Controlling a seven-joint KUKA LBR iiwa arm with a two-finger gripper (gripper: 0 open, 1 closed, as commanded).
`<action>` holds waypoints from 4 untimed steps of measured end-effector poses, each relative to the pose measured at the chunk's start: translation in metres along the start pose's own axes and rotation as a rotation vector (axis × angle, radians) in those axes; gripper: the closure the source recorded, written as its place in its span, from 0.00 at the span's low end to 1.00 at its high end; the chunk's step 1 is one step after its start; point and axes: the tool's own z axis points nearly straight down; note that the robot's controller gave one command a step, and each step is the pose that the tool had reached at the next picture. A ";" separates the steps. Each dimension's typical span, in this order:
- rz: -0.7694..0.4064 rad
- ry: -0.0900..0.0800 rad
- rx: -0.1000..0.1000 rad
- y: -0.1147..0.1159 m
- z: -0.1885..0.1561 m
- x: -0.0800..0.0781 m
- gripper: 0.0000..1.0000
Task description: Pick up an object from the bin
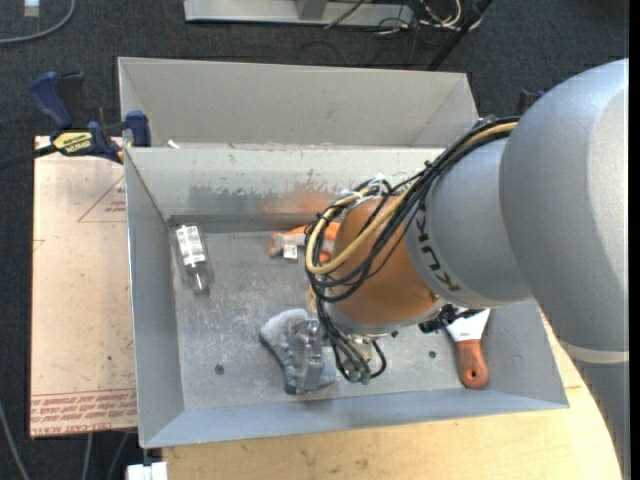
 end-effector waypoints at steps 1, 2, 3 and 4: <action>0.000 0.004 0.001 -0.001 -0.020 0.002 1.00; 0.000 -0.001 0.000 0.000 -0.041 0.000 1.00; -0.001 -0.003 -0.001 0.000 -0.057 0.000 1.00; -0.001 -0.004 -0.002 0.000 -0.064 0.000 1.00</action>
Offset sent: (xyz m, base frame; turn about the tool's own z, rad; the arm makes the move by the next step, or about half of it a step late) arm 0.0001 0.0001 0.0818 0.0000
